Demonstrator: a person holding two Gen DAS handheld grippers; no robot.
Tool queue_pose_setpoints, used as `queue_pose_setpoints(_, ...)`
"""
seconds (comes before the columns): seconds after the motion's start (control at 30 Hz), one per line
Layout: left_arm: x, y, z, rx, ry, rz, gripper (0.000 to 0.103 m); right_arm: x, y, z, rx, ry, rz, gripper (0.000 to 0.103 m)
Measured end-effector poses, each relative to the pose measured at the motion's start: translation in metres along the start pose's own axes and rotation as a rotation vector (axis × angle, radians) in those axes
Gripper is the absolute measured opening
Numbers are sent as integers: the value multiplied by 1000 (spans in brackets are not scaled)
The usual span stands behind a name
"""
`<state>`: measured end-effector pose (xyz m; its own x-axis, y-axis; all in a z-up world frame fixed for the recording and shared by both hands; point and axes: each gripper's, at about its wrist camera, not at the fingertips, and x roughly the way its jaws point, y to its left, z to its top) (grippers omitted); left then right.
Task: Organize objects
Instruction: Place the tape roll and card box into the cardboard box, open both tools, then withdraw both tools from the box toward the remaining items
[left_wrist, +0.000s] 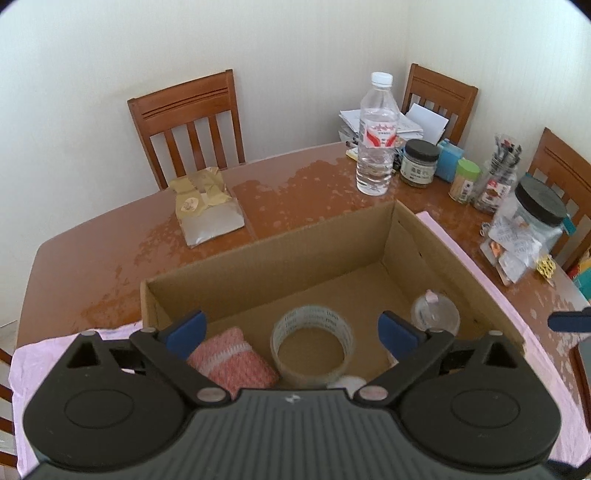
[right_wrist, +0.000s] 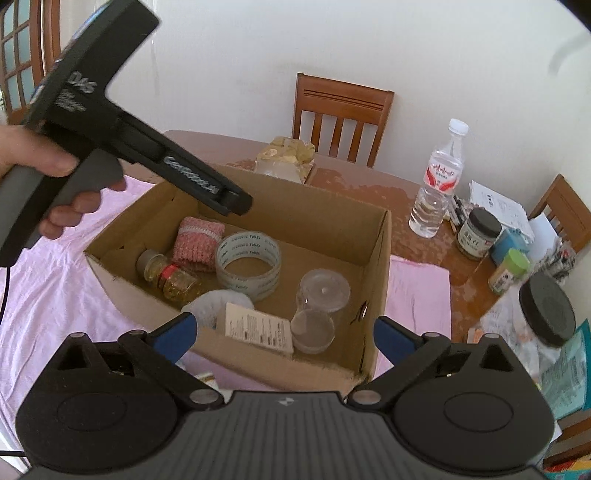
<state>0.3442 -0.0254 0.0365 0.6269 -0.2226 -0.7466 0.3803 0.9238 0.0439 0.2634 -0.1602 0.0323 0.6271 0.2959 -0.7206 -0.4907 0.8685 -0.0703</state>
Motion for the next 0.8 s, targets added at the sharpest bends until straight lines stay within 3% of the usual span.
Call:
queue_pose_setpoints(0.1,-12,-3,-16,-16,-1,33,99,-4,4,-15,10,3,-9,103)
queue_pose_setpoints(0.2,-24,-4,-31,-35,2,35,100,-8,6,-29,19,14,35,103)
queue_pose_setpoints(0.47,-51,-9,-69,-108,-10,53,100,-13,12,-67,25,28,20,103)
queue_pose_setpoints(0.8,-65,-24,-112,-129,-12,100,101,-15,14,-102,18,62,1,103)
